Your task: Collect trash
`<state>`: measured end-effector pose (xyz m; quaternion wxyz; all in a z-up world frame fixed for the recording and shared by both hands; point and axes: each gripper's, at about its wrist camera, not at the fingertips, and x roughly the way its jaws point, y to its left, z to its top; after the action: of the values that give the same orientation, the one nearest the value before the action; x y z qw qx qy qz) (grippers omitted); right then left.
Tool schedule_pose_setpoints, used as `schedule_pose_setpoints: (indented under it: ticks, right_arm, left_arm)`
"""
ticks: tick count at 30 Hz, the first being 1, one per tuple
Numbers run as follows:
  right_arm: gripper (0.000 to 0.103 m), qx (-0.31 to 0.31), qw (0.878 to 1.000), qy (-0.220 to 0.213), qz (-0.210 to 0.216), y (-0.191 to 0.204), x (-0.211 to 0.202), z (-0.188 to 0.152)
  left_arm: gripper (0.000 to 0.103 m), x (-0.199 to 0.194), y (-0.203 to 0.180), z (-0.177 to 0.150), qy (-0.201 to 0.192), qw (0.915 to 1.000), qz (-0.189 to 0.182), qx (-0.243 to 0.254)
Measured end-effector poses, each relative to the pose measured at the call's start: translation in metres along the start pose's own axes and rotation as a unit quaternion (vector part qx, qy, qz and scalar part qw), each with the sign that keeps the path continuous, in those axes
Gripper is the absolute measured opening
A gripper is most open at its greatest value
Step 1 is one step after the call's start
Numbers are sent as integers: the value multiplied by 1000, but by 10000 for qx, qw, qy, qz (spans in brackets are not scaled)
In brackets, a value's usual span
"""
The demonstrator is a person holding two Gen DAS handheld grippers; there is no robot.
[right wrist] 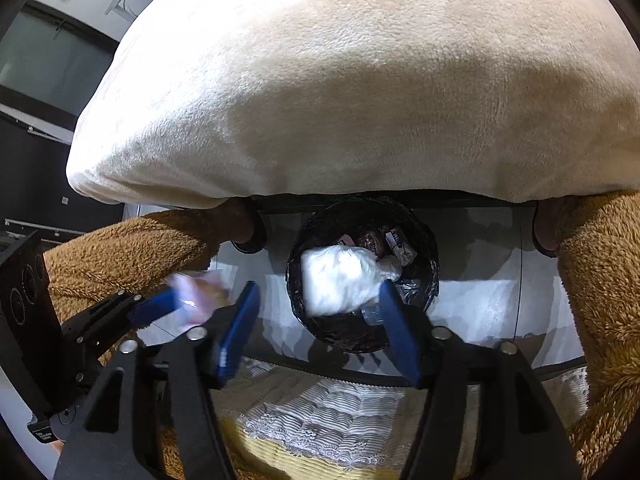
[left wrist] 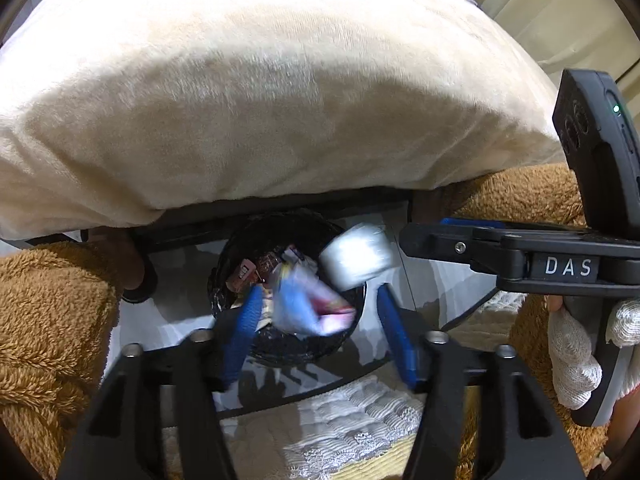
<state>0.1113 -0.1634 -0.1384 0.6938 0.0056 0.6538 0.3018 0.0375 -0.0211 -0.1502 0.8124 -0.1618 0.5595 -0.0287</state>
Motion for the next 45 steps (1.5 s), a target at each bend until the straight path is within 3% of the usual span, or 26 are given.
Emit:
schedule_pose_setpoints:
  ticks: [12, 18, 22, 29, 35, 40, 45]
  right_arm:
    - [66, -74, 9996, -267, -67, 1, -12, 0]
    - [66, -244, 9971, -713, -41, 5, -31, -3]
    - [66, -449, 9914, -1227, -63, 9, -52, -12]
    - [66, -987, 9648, -2410, -353, 26, -109, -27]
    - [67, -1242, 9445, -3005, -474, 26, -154, -31]
    - [70, -1547, 9178, -3578, -754, 28, -191, -29]
    - [70, -1618, 9038, -3860, -894, 21, -212, -26]
  left_arm:
    - [58, -8, 1, 3, -213, 9997, 142, -17]
    - [58, -18, 3, 4, -452, 9987, 202, -85]
    - [58, -33, 3, 1, -823, 9961, 318, -67]
    - [58, -68, -7, -2, -1445, 9891, 213, 177]
    - [58, -112, -13, -2, -1931, 9805, 243, 269]
    - [58, -144, -11, 14, -2284, 9723, 350, 337]
    - [58, -166, -9, 25, -2629, 9625, 456, 493]
